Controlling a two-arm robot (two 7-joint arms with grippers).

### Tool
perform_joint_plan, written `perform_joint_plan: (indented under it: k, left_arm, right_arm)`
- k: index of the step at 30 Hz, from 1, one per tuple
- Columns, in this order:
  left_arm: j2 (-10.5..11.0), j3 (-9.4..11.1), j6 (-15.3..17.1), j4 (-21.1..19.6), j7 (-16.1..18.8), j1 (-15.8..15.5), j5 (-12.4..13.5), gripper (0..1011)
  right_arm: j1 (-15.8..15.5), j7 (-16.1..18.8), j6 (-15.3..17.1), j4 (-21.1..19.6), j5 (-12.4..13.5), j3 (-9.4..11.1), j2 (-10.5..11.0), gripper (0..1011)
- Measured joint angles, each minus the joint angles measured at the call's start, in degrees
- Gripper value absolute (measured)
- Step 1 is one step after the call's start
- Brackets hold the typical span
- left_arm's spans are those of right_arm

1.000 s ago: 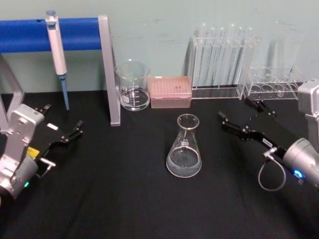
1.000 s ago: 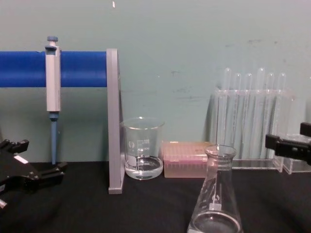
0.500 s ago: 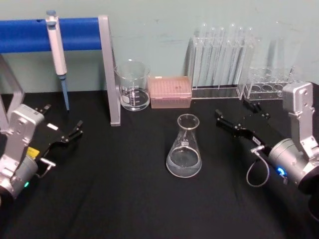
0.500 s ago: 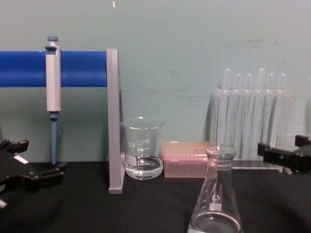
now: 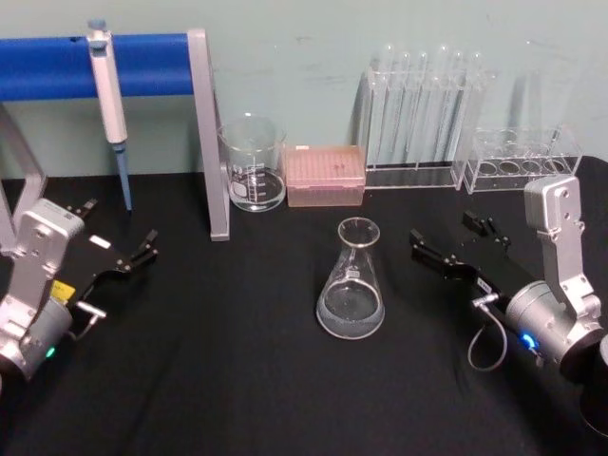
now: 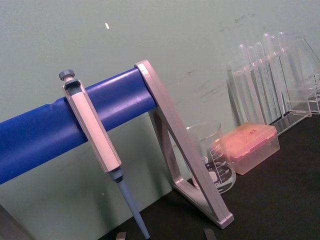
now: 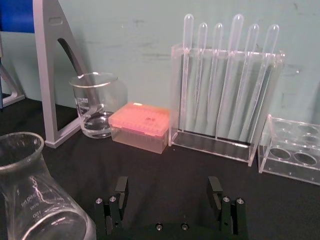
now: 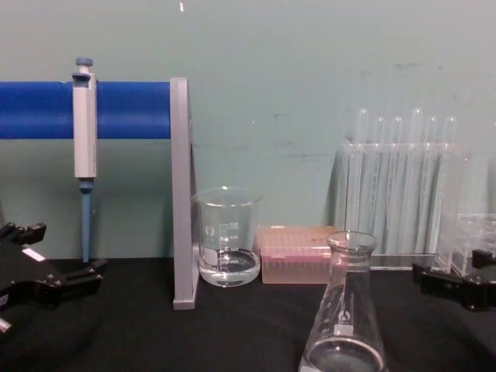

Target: Grasp the erlenmeyer flask with one hand, shake it three times, then place it back.

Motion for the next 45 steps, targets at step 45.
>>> perform_joint_plan:
  k: [45]
  left_arm:
    - [0.0,0.0,0.0,0.0,0.0,0.0,0.0,1001]
  right_arm:
    - [-0.25,0.39,0.25,0.23,-0.78,0.31,-0.22,1003]
